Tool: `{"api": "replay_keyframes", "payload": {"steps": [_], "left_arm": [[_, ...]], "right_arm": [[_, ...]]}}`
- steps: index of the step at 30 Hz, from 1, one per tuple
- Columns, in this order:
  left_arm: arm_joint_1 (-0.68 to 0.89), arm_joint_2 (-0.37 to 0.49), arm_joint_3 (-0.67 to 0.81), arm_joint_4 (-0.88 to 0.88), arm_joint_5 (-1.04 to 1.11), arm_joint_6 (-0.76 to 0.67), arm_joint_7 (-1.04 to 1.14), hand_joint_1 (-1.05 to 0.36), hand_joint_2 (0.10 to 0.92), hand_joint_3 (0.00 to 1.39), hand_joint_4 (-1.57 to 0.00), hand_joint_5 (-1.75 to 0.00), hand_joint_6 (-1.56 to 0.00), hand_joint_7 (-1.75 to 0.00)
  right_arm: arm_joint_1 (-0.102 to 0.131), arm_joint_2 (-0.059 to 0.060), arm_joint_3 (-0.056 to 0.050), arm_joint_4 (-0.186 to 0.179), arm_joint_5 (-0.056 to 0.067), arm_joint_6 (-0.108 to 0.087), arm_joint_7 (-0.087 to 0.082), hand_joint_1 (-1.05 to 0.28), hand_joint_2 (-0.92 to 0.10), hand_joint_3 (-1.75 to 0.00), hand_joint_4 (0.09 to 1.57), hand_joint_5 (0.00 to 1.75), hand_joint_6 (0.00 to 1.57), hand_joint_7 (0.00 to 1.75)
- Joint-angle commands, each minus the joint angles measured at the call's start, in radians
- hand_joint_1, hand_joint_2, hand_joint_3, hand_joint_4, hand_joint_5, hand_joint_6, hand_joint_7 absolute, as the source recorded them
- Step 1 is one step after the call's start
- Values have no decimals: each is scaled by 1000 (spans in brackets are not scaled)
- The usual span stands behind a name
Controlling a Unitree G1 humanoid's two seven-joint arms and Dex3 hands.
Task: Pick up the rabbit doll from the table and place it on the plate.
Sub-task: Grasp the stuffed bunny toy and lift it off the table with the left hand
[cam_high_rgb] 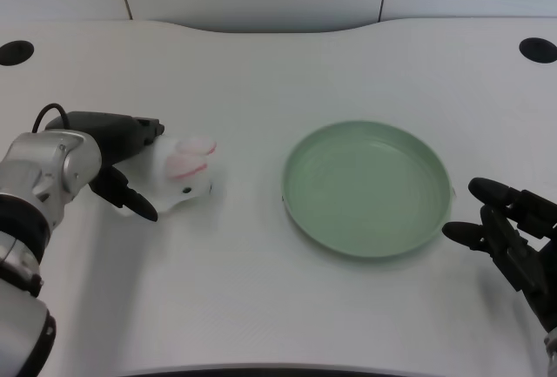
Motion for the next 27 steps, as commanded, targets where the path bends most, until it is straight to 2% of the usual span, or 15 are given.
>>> {"api": "replay_keyframes", "payload": {"steps": [1,4,7,11,17,18,19,22,24,25,27], "left_arm": [[-21,4,-11,20,-3,-3,12,-1048,920,20,-56,-43,-86,-95],[-19,-52,-51,58,28,27,57,-1048,917,16,-25,-30,-54,-79],[-26,-71,-75,70,38,37,86,-1038,920,15,-15,-27,-49,-75],[-30,-84,-93,80,45,53,118,-992,910,5,-20,-34,-66,-79],[-32,-86,-99,86,42,53,125,-984,909,2,-19,-41,-73,-72],[-26,-94,-119,91,63,66,153,-984,909,1,-18,-42,-74,-71],[-22,-99,-135,95,79,75,174,-905,842,0,-130,-113,-171,-116],[-15,-103,-152,103,89,81,204,-825,789,0,-219,-189,-268,-157],[-9,-100,-152,107,86,79,217,-722,757,0,-226,-386,-399,-174],[-7,-99,-154,108,88,80,222,-650,746,0,-249,-565,-495,-186],[-2,-92,-155,109,88,76,234,-565,757,6,-330,-704,-606,-219]], "right_arm": [[16,-9,-8,-16,13,8,-6,-225,-921,-324,1024,437,1104,4],[29,-1,-13,-10,29,-13,11,-229,-921,-289,1033,432,1113,7],[33,0,-13,-17,32,-5,9,-216,-921,-284,1044,430,1118,9],[30,3,-16,-4,46,-17,18,-201,-921,-282,1049,424,1122,10],[29,3,-16,-2,48,-19,20,-199,-921,-280,1053,417,1123,10],[35,5,-12,-17,44,-10,12,-199,-921,-280,1054,416,1123,9],[39,6,-9,-29,41,-3,7,-205,-921,-286,1042,408,1118,7],[45,5,-3,-44,38,6,-1,-211,-921,-296,1038,405,1116,5],[47,4,-2,-47,36,8,-4,-216,-921,-300,1047,409,1117,5],[48,4,-2,-49,36,9,-6,-218,-921,-301,1049,409,1117,5],[47,4,-5,-46,42,12,-4,-225,-921,-286,1049,408,1113,3]]}}
